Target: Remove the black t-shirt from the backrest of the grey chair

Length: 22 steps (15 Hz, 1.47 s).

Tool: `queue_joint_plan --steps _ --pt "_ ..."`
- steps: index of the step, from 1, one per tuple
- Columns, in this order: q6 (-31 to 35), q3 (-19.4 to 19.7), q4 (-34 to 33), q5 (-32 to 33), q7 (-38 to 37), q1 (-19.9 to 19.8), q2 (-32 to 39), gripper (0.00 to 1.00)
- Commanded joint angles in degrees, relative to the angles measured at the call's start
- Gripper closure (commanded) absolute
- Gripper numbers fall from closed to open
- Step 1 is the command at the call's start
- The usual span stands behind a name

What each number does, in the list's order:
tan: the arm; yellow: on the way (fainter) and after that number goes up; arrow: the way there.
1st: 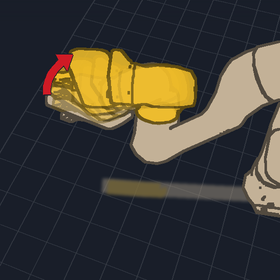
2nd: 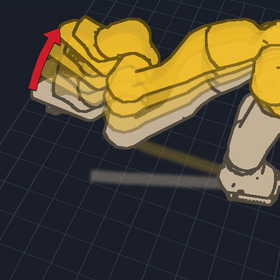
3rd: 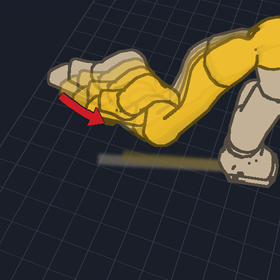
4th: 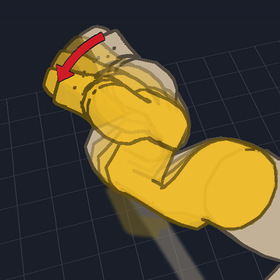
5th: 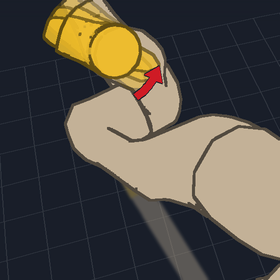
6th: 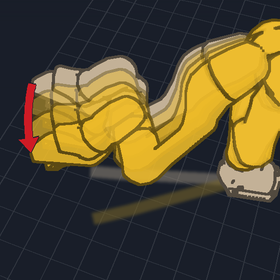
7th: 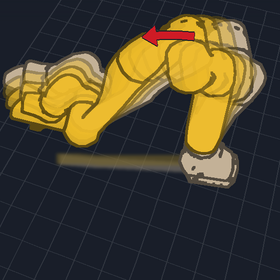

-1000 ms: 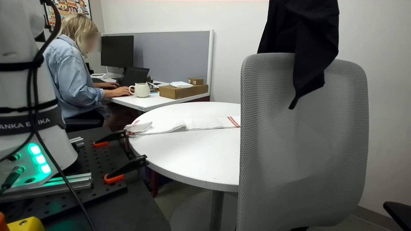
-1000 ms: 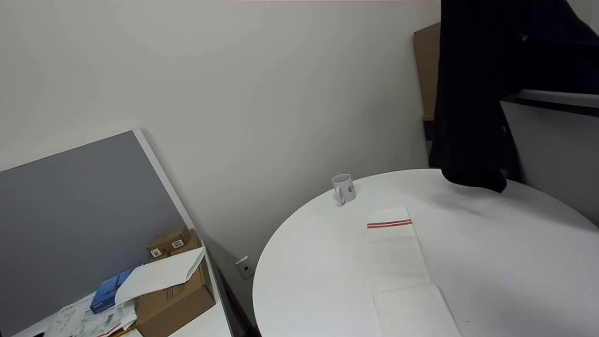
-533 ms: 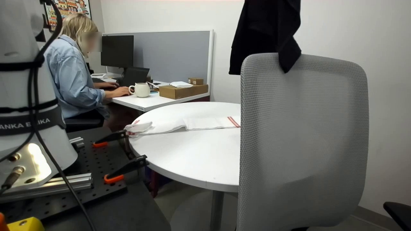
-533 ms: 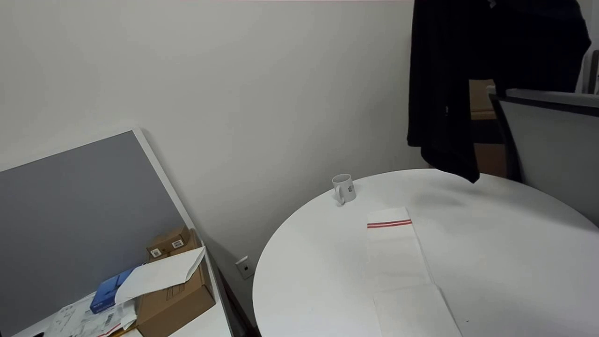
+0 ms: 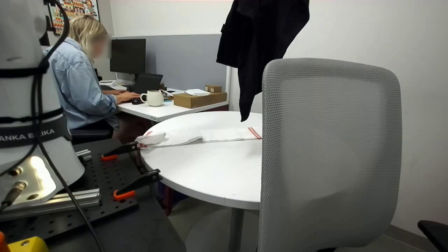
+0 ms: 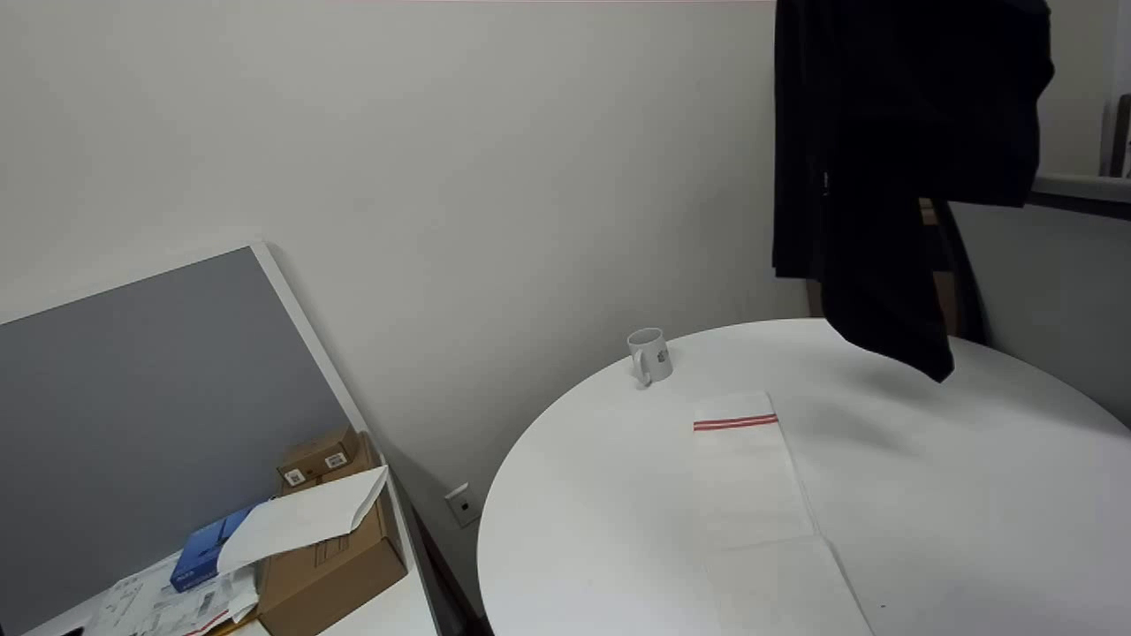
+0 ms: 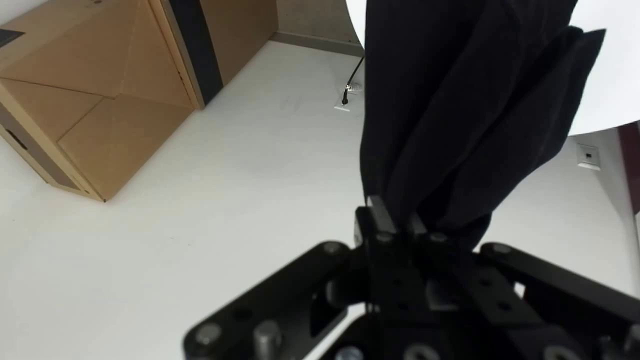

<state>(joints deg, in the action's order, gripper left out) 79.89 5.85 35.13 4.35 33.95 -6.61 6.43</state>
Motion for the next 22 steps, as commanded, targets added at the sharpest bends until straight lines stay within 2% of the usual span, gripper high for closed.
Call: queue_joint_plan --steps 1,6,11,17,22 --pt "-1.59 -0.36 -4.59 0.86 -0.75 0.88 1.80 0.99" --pt "0.52 -0.71 -2.04 0.70 3.95 1.32 1.31 0.99" --pt "3.90 0.36 2.57 1.28 6.16 -0.24 5.00 0.99" --pt "11.66 1.64 15.14 4.70 4.95 -1.77 10.51 0.99" --pt "18.69 2.32 26.77 8.73 -0.59 -1.01 11.79 0.99"
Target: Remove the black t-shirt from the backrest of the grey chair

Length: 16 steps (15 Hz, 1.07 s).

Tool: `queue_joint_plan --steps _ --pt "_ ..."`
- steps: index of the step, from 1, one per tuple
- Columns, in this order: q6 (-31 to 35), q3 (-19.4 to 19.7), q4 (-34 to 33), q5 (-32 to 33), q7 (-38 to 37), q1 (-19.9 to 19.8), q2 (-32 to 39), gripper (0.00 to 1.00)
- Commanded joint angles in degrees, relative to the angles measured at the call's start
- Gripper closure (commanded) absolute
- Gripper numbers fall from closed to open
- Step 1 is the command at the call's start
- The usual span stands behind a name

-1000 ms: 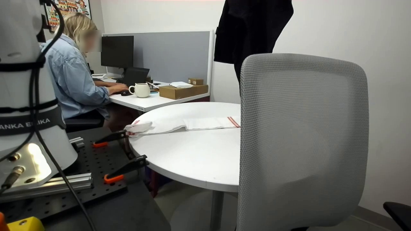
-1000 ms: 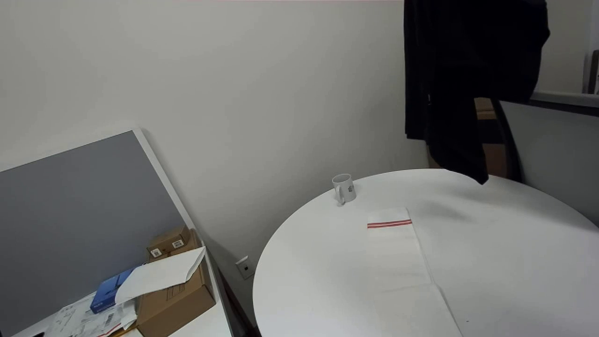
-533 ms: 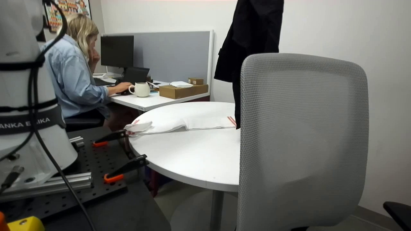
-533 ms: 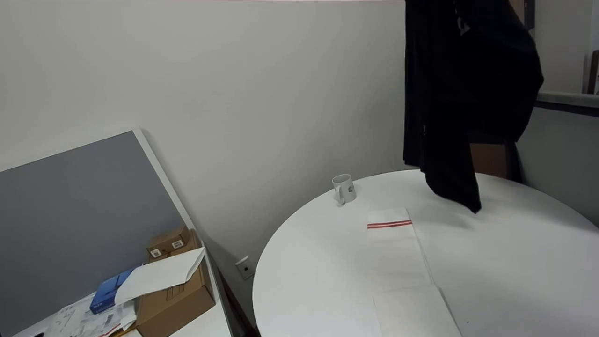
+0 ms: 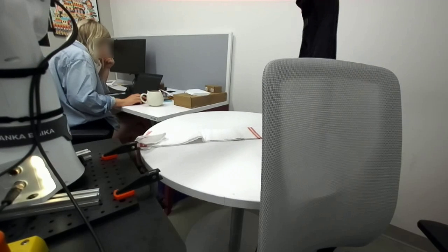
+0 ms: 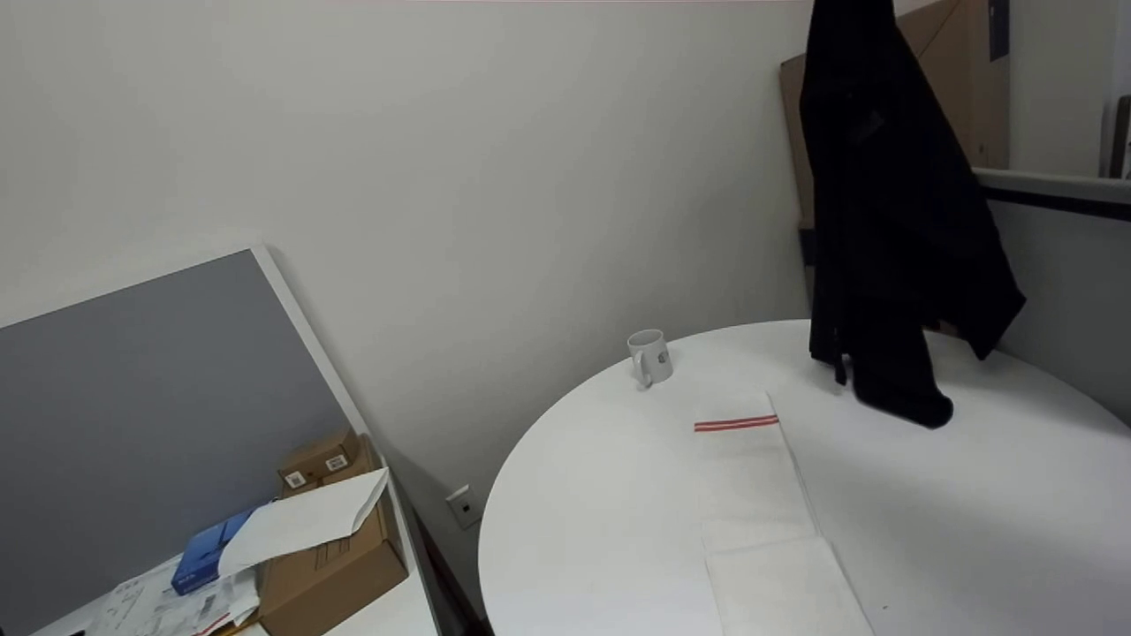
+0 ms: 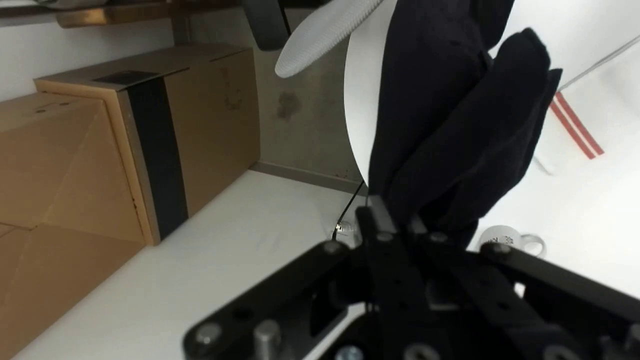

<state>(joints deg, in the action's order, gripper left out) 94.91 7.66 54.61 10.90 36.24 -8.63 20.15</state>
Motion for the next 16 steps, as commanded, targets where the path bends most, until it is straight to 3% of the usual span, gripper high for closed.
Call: queue_joint_plan --steps 1,9,16 --pt "4.76 0.33 10.40 2.55 -3.67 1.11 -2.57 0.99" --pt "15.04 -0.20 35.08 3.38 -9.60 2.21 -9.39 0.99" --pt "25.85 -1.65 56.02 5.56 -7.82 1.65 -18.32 0.99"
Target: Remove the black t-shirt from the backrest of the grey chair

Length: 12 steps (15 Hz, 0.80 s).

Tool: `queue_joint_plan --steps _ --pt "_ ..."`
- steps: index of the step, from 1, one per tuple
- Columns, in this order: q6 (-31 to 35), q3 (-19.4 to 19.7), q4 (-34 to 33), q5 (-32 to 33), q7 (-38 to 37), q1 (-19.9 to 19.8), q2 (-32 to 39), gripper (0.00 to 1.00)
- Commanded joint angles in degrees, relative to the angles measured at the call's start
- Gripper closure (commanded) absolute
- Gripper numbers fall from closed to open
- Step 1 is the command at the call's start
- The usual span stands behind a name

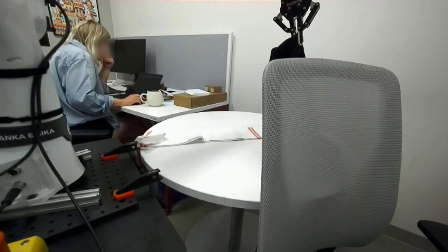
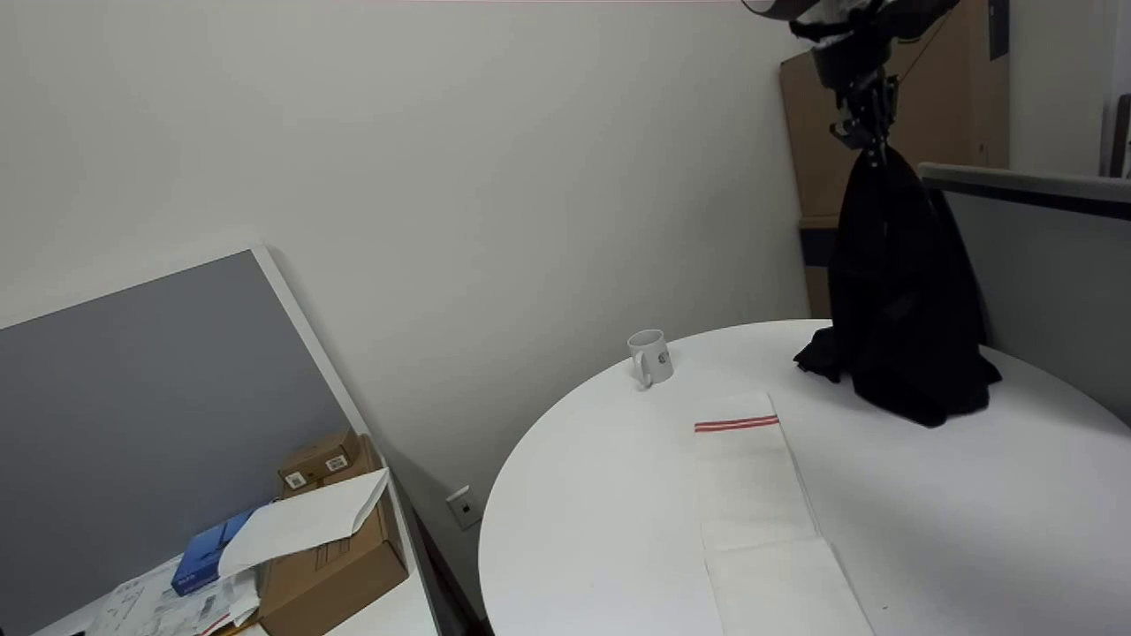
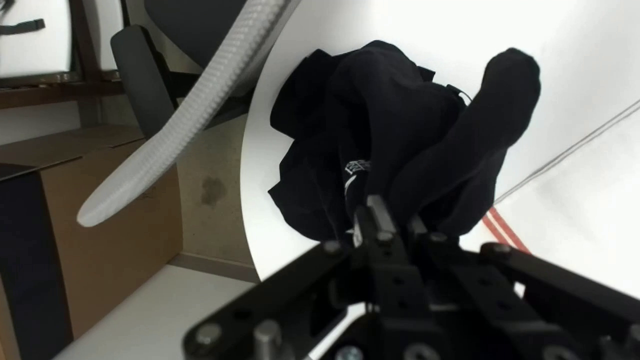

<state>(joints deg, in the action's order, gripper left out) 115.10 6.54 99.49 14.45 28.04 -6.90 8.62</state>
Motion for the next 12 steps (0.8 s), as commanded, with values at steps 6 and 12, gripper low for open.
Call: queue_joint_plan --steps 6,12 --pt "13.54 -1.05 30.57 5.23 3.76 0.89 -16.82 0.99" --pt "19.04 -1.15 48.28 9.80 7.26 2.67 -28.55 0.53"
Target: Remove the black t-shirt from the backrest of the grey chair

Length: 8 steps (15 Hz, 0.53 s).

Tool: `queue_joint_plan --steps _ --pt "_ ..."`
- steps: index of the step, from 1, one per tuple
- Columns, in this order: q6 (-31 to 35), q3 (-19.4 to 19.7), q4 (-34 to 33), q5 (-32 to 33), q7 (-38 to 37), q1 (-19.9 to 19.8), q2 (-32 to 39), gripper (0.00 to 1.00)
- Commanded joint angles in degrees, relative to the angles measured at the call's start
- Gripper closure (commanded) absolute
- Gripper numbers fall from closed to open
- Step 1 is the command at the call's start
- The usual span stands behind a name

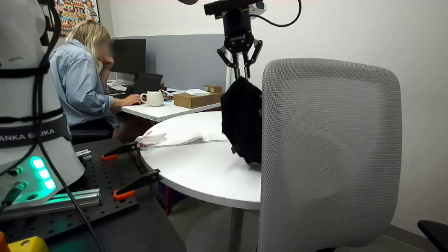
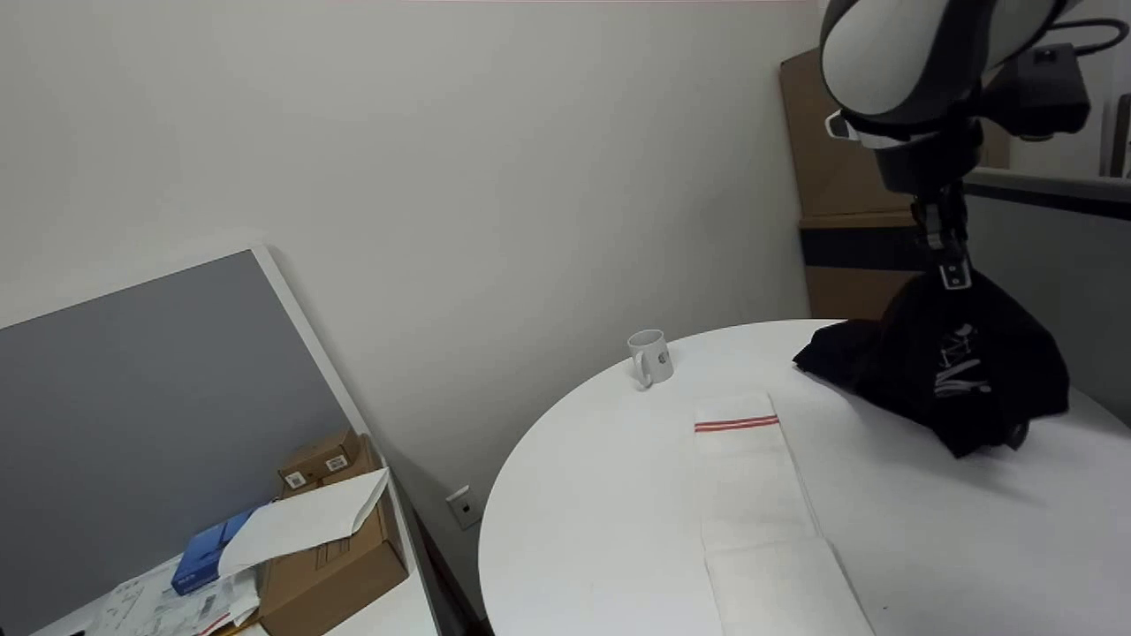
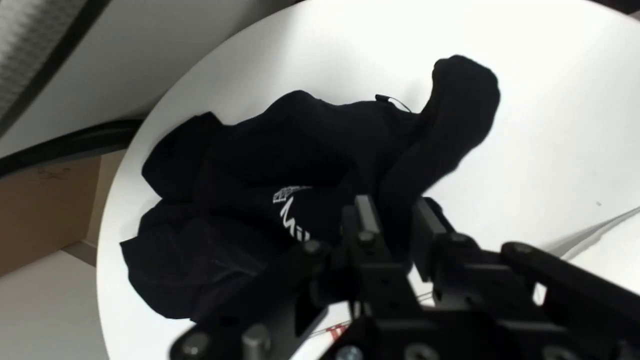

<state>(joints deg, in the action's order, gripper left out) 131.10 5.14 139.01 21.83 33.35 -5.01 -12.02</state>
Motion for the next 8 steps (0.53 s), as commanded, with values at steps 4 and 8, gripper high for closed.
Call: queue_joint_plan --steps 4,8 --pt "3.88 0.63 14.17 3.30 2.22 1.50 -13.81 0.24" --pt "1.12 1.50 14.18 0.98 2.51 2.13 -17.05 0.00"
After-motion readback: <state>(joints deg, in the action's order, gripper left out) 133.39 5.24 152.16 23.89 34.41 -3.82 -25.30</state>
